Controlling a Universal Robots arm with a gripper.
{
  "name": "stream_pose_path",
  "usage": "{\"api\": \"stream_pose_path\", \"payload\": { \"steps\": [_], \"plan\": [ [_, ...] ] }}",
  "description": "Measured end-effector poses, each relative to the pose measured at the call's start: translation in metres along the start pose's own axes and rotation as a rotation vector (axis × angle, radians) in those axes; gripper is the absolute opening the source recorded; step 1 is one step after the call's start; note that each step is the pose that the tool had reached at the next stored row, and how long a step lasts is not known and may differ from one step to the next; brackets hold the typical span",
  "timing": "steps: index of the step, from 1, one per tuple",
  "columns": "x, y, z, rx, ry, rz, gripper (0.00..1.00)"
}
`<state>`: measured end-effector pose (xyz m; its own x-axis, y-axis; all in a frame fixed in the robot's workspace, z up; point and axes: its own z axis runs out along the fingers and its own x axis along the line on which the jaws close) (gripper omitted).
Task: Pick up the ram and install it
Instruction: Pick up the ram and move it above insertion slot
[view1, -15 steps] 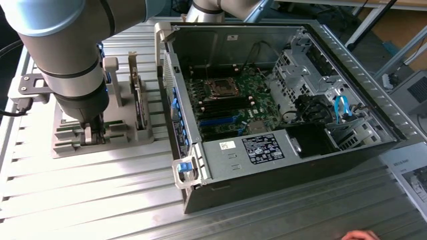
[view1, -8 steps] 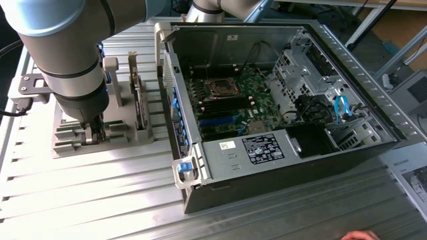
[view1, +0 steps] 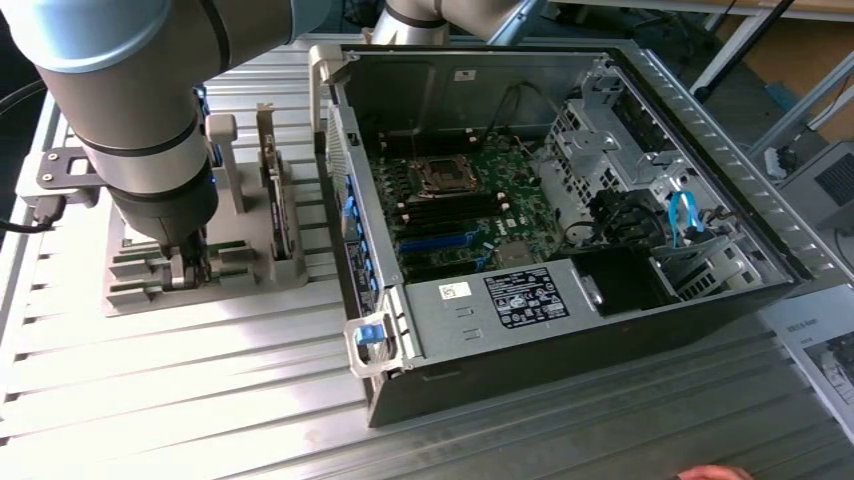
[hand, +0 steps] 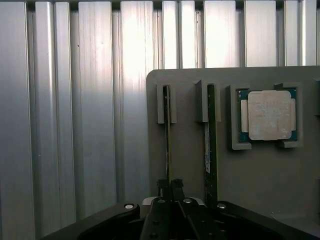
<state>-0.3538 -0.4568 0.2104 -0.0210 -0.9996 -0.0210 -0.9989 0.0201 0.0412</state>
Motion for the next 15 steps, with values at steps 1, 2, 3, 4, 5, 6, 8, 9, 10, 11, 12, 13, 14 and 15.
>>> {"api": "stream_pose_path", "payload": {
  "steps": [1, 2, 3, 4, 5, 6, 8, 9, 10, 11, 12, 13, 14, 15],
  "plan": [
    [0.0000, 0.0000, 0.0000, 0.0000, 0.0000, 0.000, 0.12],
    [0.0000, 0.0000, 0.0000, 0.0000, 0.0000, 0.000, 0.12],
    [0.0000, 0.0000, 0.0000, 0.0000, 0.0000, 0.000, 0.12],
    [-0.0005, 0.0000, 0.0000, 0.0001, 0.0000, 0.000, 0.12],
    [-0.0006, -0.0001, 0.0001, 0.0002, -0.0001, 0.000, 0.12],
    [-0.0008, 0.0000, 0.0001, 0.0001, 0.0000, 0.000, 0.12],
    [-0.0009, 0.0000, 0.0000, 0.0000, 0.0000, 0.000, 0.12],
    [-0.0009, 0.0001, 0.0000, -0.0001, 0.0001, 0.000, 0.12],
    [-0.0009, 0.0000, 0.0000, -0.0001, 0.0000, 0.000, 0.12],
    [-0.0009, 0.0000, 0.0000, -0.0001, 0.0000, 0.000, 0.12],
    [-0.0009, 0.0000, 0.0000, 0.0000, 0.0000, 0.000, 0.12],
    [-0.0009, 0.0000, -0.0003, 0.0000, 0.0001, 0.000, 0.12],
    [-0.0009, 0.0001, -0.0016, -0.0002, 0.0002, 0.000, 0.12],
    [-0.0010, 0.0002, -0.0030, 0.0000, 0.0000, 0.000, 0.12]
  ]
}}
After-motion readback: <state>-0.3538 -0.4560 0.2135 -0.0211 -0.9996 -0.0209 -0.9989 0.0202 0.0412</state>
